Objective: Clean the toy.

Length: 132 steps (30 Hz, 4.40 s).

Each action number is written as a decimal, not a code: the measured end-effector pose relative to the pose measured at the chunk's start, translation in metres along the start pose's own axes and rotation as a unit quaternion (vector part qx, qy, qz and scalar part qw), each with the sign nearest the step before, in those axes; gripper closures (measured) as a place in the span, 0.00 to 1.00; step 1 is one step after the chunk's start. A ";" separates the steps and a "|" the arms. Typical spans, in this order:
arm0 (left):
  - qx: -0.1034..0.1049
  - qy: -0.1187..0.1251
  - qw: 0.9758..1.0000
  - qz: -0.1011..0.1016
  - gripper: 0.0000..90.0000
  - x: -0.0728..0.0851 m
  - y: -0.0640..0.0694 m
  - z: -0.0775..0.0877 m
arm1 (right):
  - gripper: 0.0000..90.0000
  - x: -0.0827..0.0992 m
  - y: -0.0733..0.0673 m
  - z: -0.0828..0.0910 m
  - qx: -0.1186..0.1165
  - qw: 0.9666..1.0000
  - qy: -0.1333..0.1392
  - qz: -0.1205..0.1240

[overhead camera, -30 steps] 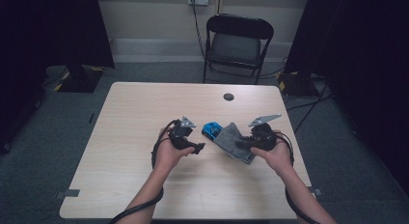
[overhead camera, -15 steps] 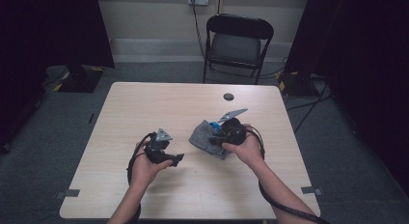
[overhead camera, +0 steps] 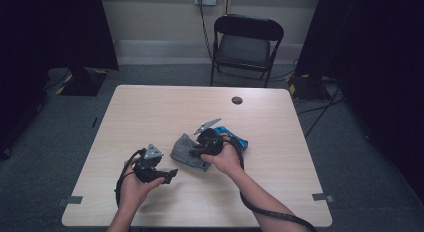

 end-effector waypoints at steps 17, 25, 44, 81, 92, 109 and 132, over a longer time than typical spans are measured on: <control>0.033 -0.020 0.999 0.002 0.30 0.008 0.012 -0.010 | 0.60 -0.005 0.020 0.003 0.031 0.999 0.032 -0.007; 0.046 -0.016 0.999 0.009 0.32 0.000 0.015 -0.019 | 0.67 0.011 0.046 0.010 0.080 0.997 0.015 0.003; 0.043 0.005 0.998 0.052 0.28 -0.031 -0.010 -0.043 | 0.69 0.047 0.010 -0.004 0.026 1.000 0.012 0.003; 0.017 -0.021 0.999 0.038 0.37 -0.035 0.014 -0.053 | 0.20 0.049 0.088 0.055 0.123 0.990 0.047 -0.052; 0.022 -0.022 0.999 0.014 0.37 -0.031 0.012 -0.059 | 0.16 0.058 0.118 0.033 0.104 0.993 0.023 -0.053; 0.004 -0.012 1.000 0.010 0.38 -0.030 0.008 -0.051 | 0.24 0.064 0.116 0.004 0.110 0.993 -0.014 -0.034; 0.001 -0.001 1.000 0.016 0.38 -0.024 0.003 -0.057 | 0.28 0.065 0.119 0.006 0.103 0.994 -0.019 -0.041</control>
Point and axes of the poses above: each handheld gripper's, and its own axes: z roughly backward along the jaws, x roughly out of its underside, y roughly to its right, the point moved 5 cm from there along -z, roughly forward along the jaws, and after that the axes turned 5 degrees about -y, right-handed, at the moved point
